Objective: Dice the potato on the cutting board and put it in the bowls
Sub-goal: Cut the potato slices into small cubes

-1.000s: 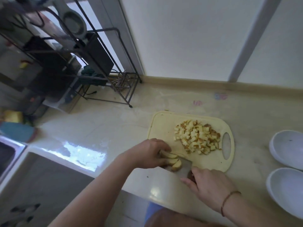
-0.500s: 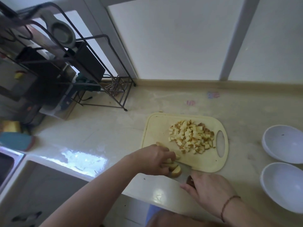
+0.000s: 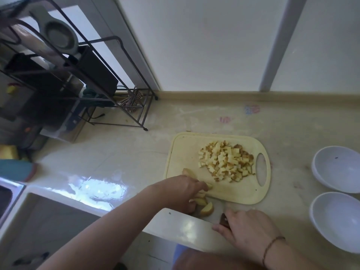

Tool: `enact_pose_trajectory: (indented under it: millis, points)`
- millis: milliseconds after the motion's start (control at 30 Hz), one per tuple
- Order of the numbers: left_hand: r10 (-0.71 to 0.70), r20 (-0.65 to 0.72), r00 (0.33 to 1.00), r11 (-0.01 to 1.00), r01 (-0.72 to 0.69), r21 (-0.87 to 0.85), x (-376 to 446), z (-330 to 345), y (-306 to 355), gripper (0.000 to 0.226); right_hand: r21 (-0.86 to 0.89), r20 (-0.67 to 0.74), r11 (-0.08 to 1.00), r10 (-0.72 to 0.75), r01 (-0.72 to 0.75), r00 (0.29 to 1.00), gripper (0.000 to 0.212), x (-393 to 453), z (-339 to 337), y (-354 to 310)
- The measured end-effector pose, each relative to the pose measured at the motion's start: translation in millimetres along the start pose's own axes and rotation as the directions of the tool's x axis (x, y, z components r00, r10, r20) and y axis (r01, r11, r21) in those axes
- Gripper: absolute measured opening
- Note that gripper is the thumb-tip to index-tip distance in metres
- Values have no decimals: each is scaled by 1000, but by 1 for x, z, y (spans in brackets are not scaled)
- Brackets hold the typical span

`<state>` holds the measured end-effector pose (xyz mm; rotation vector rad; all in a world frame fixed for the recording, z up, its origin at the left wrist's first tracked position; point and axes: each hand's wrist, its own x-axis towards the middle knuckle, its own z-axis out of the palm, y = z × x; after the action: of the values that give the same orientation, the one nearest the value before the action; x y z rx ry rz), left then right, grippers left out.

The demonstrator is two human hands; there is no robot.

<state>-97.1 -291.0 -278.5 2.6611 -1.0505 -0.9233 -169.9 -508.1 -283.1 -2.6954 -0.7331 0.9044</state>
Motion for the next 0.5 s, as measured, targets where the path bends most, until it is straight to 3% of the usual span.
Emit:
enact_pose_trajectory:
  millis: [67, 167, 233, 333, 500]
  points:
    - [-29, 51, 998, 999, 31, -35, 1, -2, -2, 53, 11, -14, 1000, -9, 9, 1000, 87, 1, 2, 0]
    - [-41, 101, 994, 997, 47, -59, 2, -2, -8, 46, 22, -14, 1000, 1, -1, 1000, 117, 4, 3, 1]
    - [-51, 110, 993, 995, 60, -75, 4, -4, -13, 44, 54, -27, 999, 6, -5, 1000, 120, 5, 4, 1]
    - [-66, 105, 992, 993, 76, -91, 8, -9, -20, 42, 66, -56, 997, 51, -47, 997, 142, 7, 1, 5]
    - [-57, 4, 998, 996, 57, -63, 17, -16, -43, 38, 74, -64, 995, 65, -60, 996, 145, 7, 2, 8]
